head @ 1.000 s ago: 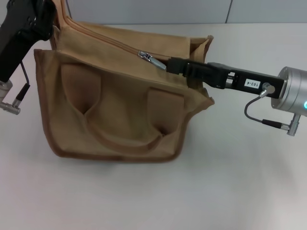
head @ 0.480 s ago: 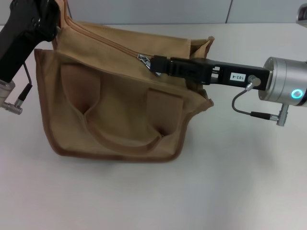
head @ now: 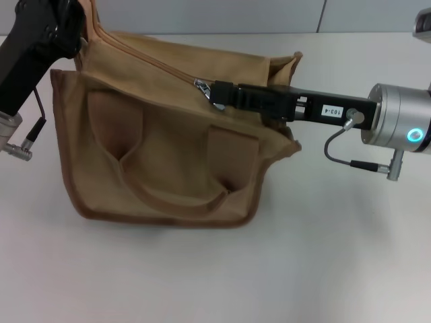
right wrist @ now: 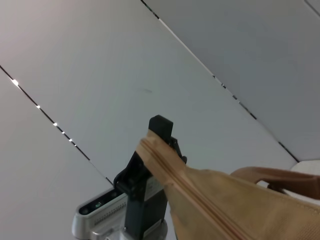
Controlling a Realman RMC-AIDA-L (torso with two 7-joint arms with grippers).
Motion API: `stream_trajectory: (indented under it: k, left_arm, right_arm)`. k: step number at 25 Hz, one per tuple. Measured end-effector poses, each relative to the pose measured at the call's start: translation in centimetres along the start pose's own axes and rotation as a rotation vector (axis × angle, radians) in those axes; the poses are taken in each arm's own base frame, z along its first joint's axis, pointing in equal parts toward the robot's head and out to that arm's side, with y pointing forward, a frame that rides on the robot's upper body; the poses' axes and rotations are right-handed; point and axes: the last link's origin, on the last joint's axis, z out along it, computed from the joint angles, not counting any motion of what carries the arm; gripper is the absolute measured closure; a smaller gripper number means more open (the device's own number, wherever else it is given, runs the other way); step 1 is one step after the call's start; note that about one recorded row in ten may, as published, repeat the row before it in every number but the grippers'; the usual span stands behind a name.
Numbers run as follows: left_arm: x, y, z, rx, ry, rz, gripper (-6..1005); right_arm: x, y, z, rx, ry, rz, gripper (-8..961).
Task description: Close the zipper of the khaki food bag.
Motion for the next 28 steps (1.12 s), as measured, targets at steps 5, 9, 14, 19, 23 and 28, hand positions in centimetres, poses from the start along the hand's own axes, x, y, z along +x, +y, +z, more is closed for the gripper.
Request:
stream_trajectory:
  k: [5, 9, 14, 19, 23, 28]
  left_arm:
    - [0.03, 0.05, 0.05, -0.005, 0.002, 0.000, 1000]
    - [0.02, 0.08, 0.15, -0.008, 0.003, -0.001, 1000]
    - [-0.29, 0.30, 0.34, -0.010, 0.006, 0.009, 1000]
    - [-0.35, 0.40, 0.51, -0.016, 0.009, 0.013, 1000]
    - [-0.28, 0.45, 0.53, -0.020, 0.014, 0.013, 1000]
    - [-0.22, 0.43, 0.69, -0.023, 0.018, 0.015, 1000]
  right_arm:
    - [0.39, 0.20, -0.33, -0.014, 0.000, 0.016, 589]
    - [0.46, 0.44, -0.41, -0.030, 0.002, 0.024, 588]
    - [0.17, 0.47, -0.16, -0.034, 0.006, 0.017, 588]
    - [0.01, 0.21, 0.10, -0.019, 0.013, 0.014, 589]
    - [0.41, -0.01, -0.05, -0.001, 0.023, 0.028, 588]
    - [0.66, 0.12, -0.38, -0.008, 0.019, 0.058, 587]
